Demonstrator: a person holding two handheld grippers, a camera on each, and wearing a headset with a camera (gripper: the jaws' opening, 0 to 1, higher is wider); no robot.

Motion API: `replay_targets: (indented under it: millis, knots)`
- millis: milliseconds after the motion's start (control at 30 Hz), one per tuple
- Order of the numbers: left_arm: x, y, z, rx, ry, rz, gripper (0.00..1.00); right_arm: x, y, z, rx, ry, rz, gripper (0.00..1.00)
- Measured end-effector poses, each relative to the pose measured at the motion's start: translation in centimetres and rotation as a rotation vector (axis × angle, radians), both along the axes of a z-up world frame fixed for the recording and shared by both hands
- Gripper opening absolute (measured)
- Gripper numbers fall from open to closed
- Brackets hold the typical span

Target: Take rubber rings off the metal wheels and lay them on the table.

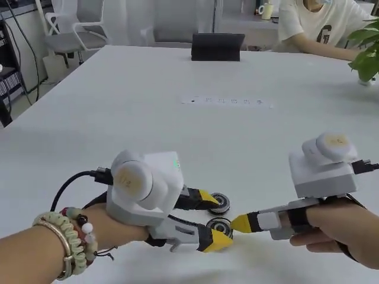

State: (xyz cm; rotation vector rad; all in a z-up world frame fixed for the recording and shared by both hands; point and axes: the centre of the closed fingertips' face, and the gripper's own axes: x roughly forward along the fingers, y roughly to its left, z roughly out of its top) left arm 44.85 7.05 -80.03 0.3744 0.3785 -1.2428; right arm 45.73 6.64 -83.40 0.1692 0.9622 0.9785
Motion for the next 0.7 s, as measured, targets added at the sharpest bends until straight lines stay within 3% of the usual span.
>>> replay_targets:
  millis: [100,200,267,467,700]
  knots:
    - [-0.1,0.0,0.7,-0.02,0.006,0.002,0.4,0.1,0.0,0.2,0.004,-0.005,0.006,0.0]
    - [-0.1,0.0,1.4,-0.017,-0.01,0.001,0.42,0.0,0.0,0.3,0.001,-0.012,0.018,0.0]
    - [-0.3,-0.1,1.9,-0.038,0.011,-0.001,0.45,-0.1,0.0,0.4,0.004,-0.012,0.02,0.0]
    - [-0.6,0.7,2.1,0.003,0.03,-0.024,0.51,-0.1,0.0,1.0,0.02,-0.017,0.017,0.0]
    - [-0.7,1.6,4.5,0.0,0.003,-0.026,0.58,0.4,-0.1,1.7,0.05,-0.028,-0.001,0.0]
